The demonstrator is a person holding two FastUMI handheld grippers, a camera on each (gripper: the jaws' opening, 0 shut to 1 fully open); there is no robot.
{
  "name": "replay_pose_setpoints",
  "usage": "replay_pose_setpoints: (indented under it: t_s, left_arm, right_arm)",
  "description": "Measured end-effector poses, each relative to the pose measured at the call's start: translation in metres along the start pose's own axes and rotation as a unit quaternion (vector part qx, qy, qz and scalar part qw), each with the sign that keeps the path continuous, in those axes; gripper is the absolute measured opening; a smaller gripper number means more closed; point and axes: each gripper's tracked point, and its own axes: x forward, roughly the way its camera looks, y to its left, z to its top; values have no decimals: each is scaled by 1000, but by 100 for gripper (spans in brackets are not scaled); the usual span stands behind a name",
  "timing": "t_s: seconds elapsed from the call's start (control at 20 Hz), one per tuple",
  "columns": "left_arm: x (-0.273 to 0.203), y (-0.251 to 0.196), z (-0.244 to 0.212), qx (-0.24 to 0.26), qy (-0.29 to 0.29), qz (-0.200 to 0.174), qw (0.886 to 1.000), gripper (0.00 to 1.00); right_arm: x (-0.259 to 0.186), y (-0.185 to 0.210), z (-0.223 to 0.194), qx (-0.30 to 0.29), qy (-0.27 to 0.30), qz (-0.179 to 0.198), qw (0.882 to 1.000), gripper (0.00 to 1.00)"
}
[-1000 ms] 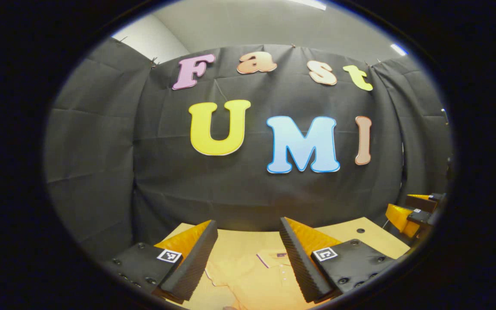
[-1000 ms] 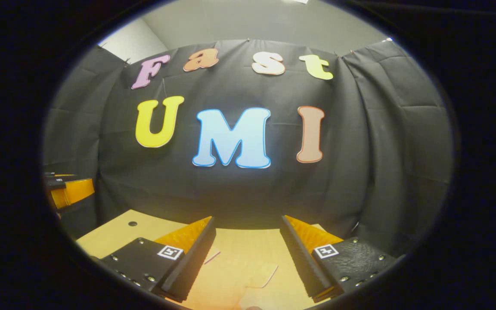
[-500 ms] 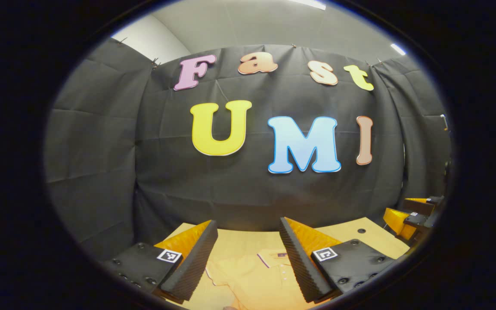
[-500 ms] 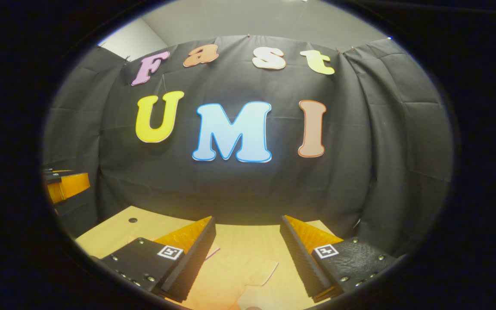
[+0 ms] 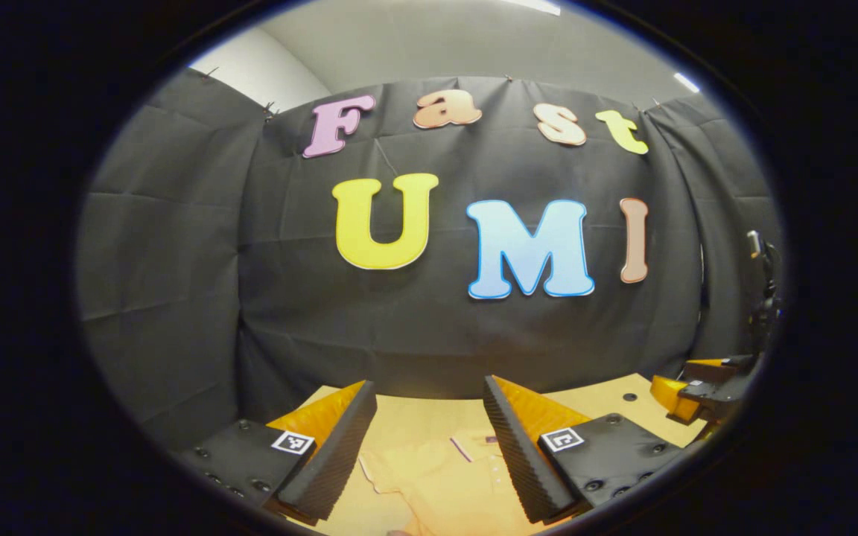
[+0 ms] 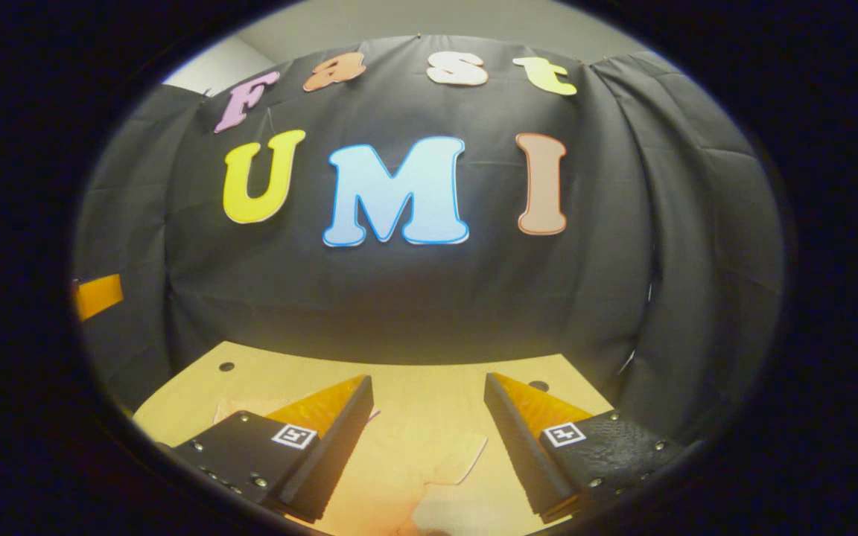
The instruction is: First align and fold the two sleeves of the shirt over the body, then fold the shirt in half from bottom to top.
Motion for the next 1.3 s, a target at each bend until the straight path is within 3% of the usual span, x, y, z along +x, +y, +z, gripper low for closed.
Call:
replay_pose_setpoints:
  t_s: [0.55,1.0,1.3]
  left_arm:
    - [-17,35,-10,10,17,52,998,93]
    - [-29,60,-26,14,42,94,995,94]
    - [-30,65,-32,15,53,106,993,94]
  right_arm:
    - [96,-31,-109,-7,123,-17,992,95]
    - [142,-52,-204,2,231,-37,972,95]
    - [154,-64,-241,11,278,-49,959,96]
